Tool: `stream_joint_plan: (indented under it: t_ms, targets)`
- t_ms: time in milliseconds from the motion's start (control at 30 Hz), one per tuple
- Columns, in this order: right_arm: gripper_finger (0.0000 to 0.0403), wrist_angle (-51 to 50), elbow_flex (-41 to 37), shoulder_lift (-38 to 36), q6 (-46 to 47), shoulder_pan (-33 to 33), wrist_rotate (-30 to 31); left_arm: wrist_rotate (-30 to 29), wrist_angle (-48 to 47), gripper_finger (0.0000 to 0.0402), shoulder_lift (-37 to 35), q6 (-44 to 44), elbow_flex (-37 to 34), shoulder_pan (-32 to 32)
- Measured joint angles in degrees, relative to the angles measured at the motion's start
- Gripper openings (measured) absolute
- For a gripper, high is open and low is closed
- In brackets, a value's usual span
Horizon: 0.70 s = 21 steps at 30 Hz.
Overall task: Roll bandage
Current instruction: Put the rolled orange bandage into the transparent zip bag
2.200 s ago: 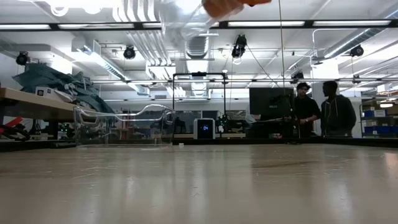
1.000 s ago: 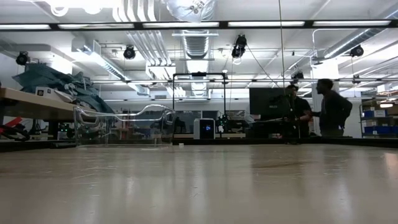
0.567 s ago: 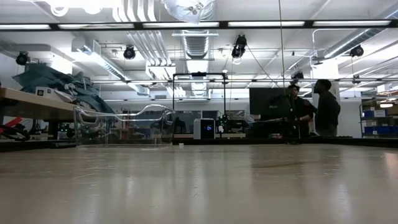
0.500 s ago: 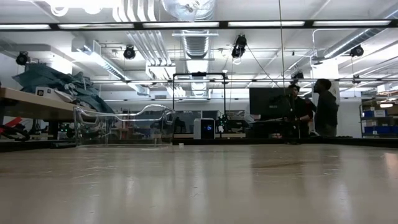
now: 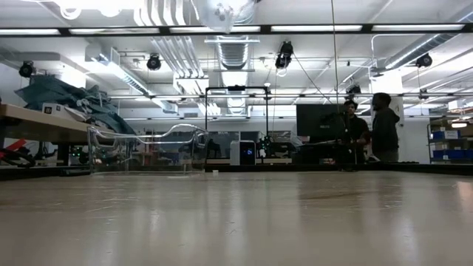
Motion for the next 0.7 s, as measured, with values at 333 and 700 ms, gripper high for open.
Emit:
stream_joint_plan:
  t_ms: [333,700]
  targets:
    - [0.0,-1.5,0.7,3.7,0.0,-0.2,2.1,0.1,1.0,0.0,0.0,7.6,0.0,-0.3]
    - [0.0,-1.8,2.9,-4.0,-3.2,-0.3,3.8,1.6,3.0,0.0,0.0,7.6,0.0,-0.7]
